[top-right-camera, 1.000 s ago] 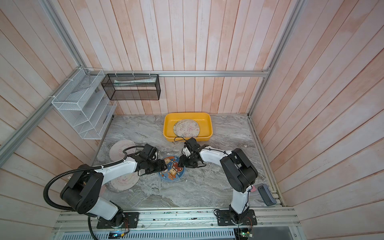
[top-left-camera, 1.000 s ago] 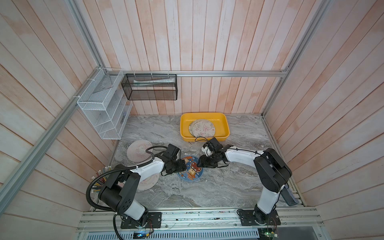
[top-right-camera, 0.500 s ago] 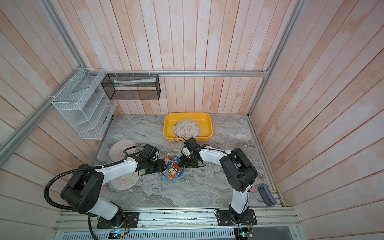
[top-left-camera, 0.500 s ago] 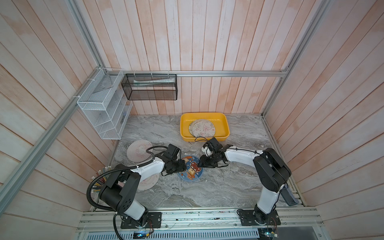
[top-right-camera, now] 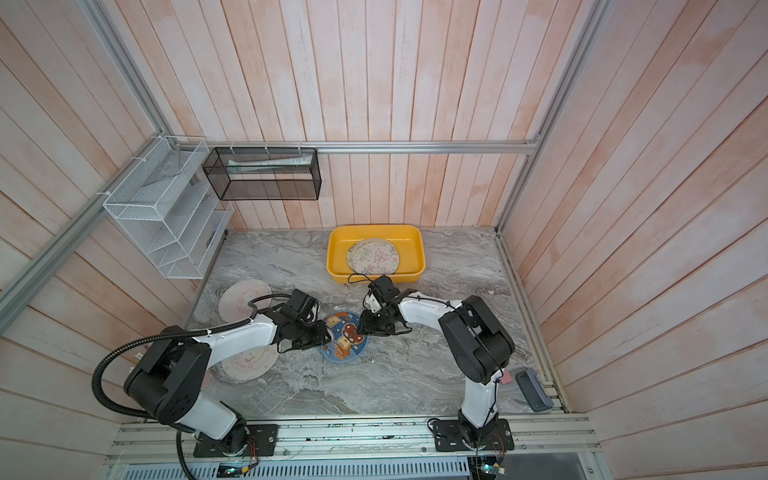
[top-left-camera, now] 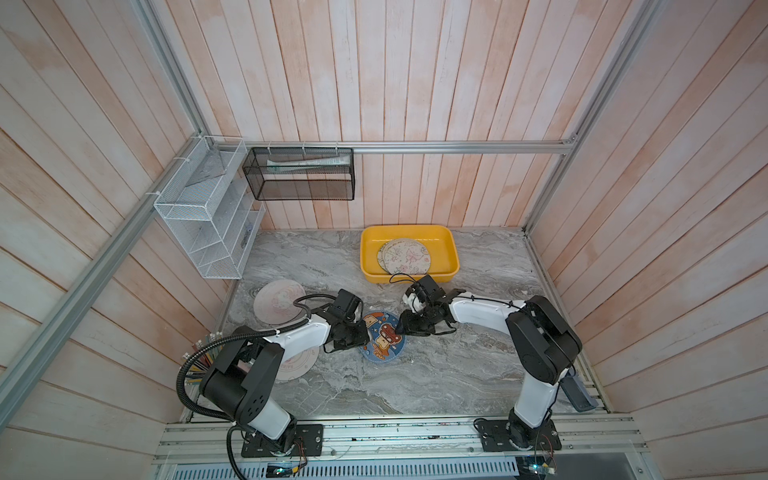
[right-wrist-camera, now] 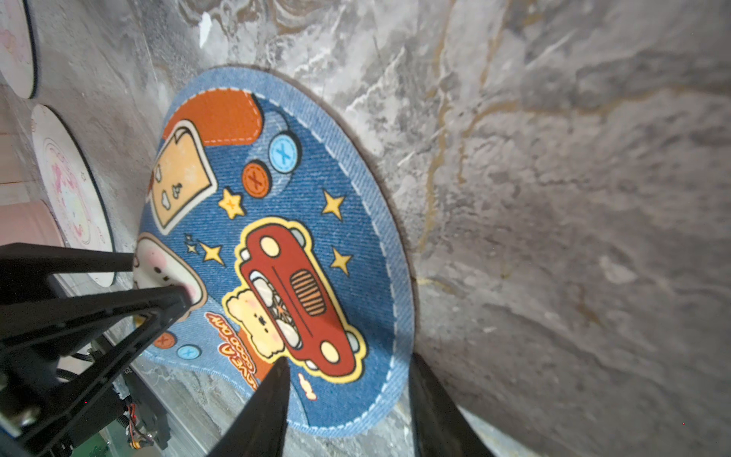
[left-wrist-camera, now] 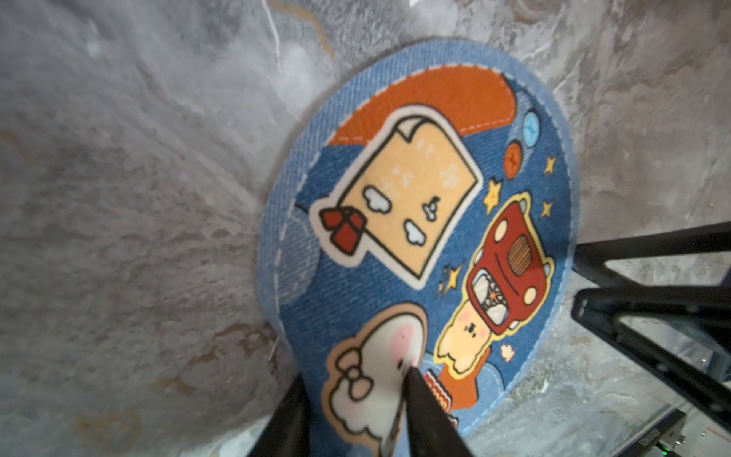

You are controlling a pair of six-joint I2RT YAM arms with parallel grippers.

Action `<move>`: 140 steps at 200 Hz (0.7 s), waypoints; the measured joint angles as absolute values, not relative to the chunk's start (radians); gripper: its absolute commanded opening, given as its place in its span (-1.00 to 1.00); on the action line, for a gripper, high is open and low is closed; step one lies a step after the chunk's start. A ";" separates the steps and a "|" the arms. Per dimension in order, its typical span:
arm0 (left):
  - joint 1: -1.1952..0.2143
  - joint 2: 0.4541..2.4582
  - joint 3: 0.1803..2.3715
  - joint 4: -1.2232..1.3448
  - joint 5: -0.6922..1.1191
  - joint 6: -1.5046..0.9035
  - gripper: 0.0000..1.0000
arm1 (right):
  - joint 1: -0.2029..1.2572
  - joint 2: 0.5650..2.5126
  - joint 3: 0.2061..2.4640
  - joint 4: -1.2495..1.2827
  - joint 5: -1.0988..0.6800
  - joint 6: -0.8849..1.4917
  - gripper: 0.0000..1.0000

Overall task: Put the coasters into the storage box
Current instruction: Pick up the coaster from the center of the board.

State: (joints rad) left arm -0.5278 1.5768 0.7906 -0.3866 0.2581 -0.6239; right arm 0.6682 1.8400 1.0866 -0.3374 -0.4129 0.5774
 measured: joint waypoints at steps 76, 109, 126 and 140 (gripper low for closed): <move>-0.533 1.578 0.815 -0.448 0.265 -0.628 -1.00 | 0.666 1.816 1.047 -0.302 -0.425 0.587 0.04; -0.545 1.542 0.908 -0.529 0.266 -0.614 -1.00 | 0.651 1.741 0.952 -0.267 -0.448 0.607 0.19; -0.550 1.528 0.989 -0.562 0.266 -0.601 -1.00 | 0.636 1.695 0.903 -0.246 -0.467 0.616 0.25; -0.551 1.526 1.067 -0.586 0.266 -0.586 -1.00 | 0.623 1.656 0.865 -0.222 -0.483 0.628 0.30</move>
State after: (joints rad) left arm -0.5510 1.5265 1.0672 -0.5861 0.2661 -0.5861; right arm 0.6231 1.6562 0.8654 -0.2222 -0.4828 0.6277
